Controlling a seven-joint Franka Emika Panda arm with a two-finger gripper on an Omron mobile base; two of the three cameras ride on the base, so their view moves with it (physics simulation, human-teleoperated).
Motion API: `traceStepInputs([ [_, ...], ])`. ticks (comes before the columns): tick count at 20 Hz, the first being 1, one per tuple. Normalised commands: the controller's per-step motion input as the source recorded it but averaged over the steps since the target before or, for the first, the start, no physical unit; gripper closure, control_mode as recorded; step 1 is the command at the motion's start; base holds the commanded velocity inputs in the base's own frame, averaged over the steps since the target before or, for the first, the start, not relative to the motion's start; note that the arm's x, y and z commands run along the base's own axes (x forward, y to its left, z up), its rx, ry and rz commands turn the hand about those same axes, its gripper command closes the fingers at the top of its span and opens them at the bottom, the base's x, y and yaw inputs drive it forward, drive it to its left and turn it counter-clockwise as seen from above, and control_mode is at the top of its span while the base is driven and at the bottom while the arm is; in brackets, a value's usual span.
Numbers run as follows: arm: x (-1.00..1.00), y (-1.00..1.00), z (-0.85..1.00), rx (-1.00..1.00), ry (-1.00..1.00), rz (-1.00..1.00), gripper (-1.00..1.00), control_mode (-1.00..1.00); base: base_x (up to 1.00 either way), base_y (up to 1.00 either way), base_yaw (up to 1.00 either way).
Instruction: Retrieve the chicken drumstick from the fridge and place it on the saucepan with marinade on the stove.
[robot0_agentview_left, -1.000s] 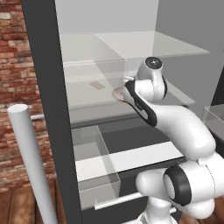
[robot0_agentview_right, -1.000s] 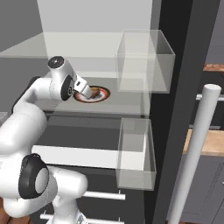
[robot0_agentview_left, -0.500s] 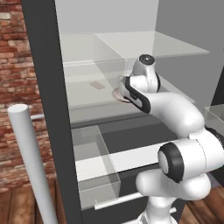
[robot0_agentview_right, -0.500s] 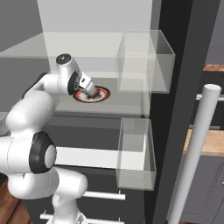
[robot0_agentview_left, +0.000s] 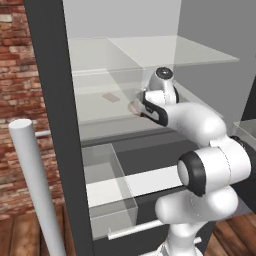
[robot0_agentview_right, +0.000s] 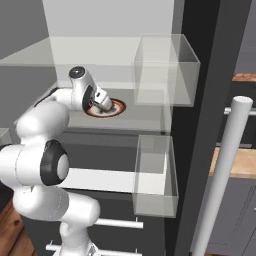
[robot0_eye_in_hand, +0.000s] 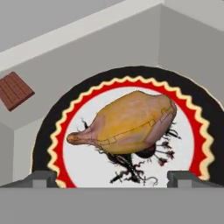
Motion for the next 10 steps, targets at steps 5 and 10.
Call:
traceStepInputs([
  [5, 0.21, 0.0, -0.19, 0.0, -0.03, 0.0, -1.0, -1.0, 0.0, 0.0, 0.0],
  [10, 0.26, 0.0, -0.02, 0.0, -0.01, 0.0, -1.0, -1.0, 0.0, 0.0, 0.0],
])
